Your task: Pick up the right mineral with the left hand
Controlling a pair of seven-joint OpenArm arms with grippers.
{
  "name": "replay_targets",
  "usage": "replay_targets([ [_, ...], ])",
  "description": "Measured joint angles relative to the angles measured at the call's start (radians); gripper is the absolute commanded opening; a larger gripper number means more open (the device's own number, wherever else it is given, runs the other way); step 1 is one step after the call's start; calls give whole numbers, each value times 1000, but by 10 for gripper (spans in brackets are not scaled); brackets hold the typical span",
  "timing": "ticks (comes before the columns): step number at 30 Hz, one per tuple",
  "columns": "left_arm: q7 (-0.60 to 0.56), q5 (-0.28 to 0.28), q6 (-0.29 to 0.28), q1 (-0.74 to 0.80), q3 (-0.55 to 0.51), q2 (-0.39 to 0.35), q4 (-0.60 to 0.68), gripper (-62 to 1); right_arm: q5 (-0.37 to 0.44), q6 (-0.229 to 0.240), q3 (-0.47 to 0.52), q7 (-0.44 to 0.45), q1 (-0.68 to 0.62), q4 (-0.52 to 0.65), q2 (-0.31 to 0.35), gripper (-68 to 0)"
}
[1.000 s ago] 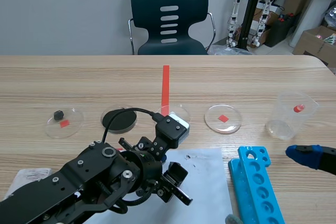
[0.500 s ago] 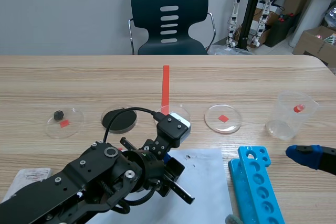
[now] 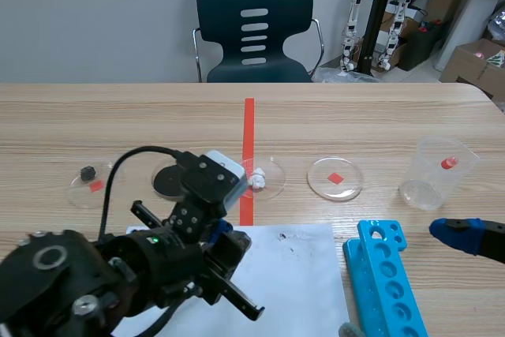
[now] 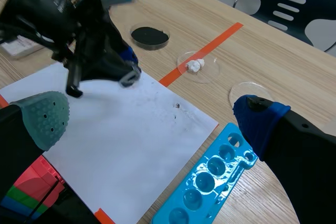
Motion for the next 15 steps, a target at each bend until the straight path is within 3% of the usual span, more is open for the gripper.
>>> replay_targets([
  [5,-75,0,4,152,-161,-50,159,-568,0,0,0,0,0,0,0,4],
  [15,-491,-20,0,494,-381,-69,253,-568,0,0,0,0,0,0,0,4],
])
